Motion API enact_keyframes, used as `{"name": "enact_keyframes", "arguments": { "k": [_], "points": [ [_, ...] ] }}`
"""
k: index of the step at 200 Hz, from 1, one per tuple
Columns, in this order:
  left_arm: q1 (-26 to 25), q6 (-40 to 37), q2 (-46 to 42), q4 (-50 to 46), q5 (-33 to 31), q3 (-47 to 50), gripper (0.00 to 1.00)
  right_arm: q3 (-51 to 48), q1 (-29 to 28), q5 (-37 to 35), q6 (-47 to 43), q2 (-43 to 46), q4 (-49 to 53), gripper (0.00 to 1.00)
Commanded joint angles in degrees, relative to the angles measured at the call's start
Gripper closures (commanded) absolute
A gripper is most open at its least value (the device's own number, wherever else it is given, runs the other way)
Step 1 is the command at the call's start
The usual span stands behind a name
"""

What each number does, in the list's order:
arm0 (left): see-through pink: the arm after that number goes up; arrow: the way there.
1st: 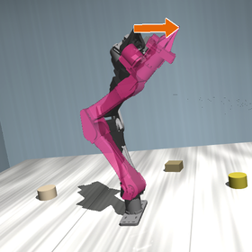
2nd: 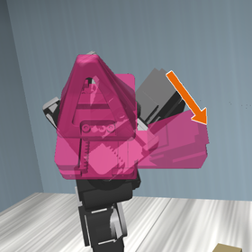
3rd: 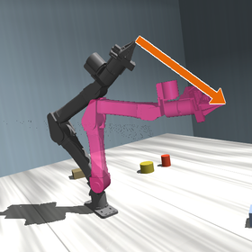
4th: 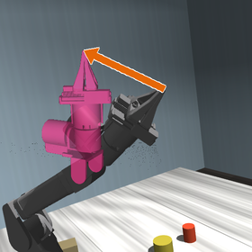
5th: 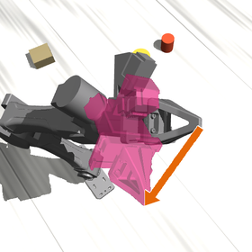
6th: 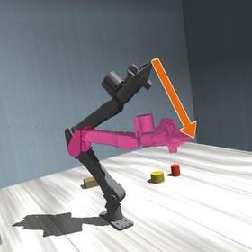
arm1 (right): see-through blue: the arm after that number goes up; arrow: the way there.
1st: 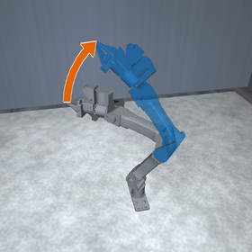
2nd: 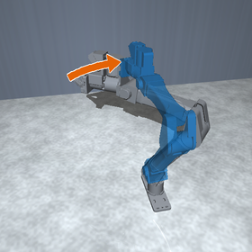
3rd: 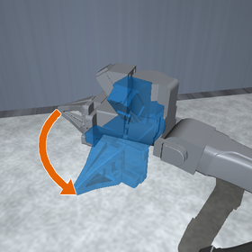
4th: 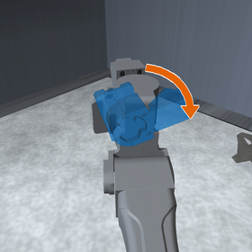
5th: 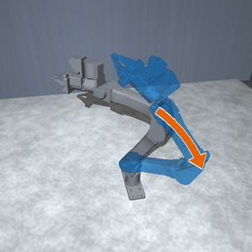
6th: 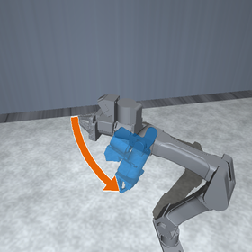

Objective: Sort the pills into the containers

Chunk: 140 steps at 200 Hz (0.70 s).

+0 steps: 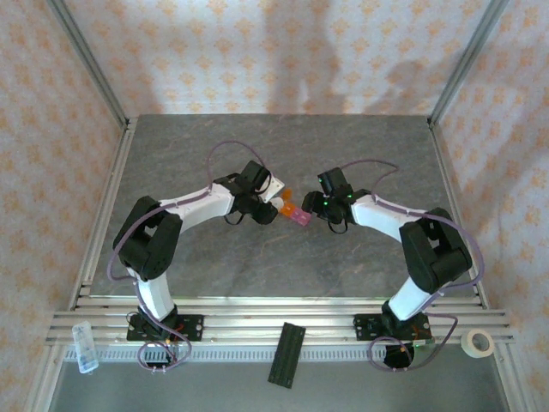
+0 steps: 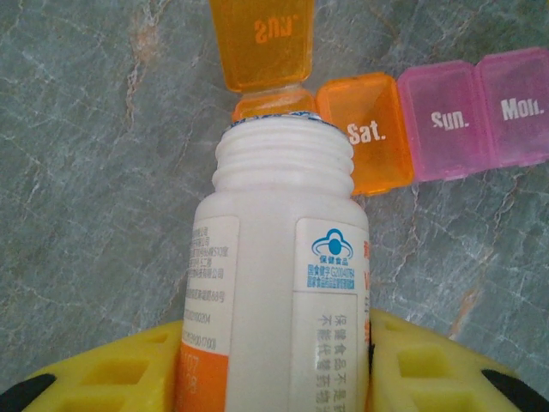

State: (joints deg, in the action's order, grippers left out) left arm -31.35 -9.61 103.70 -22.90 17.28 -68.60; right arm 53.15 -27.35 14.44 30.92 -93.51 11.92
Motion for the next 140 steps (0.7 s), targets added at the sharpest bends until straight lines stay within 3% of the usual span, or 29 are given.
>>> {"name": "enact_keyframes", "arguments": {
  "k": [1,140],
  "points": [
    [0.40,-1.67,0.88,-4.18,-1.51,-2.43,1.00,0.47,-0.50,-1.24,0.79,-0.78,-0.46,0.35],
    [-0.44,-2.00,4.13,-10.29,-2.82,-8.79,1.00,-0.15,-0.69,-1.16,0.97,-1.24,-1.03,0.35]
  ]
}}
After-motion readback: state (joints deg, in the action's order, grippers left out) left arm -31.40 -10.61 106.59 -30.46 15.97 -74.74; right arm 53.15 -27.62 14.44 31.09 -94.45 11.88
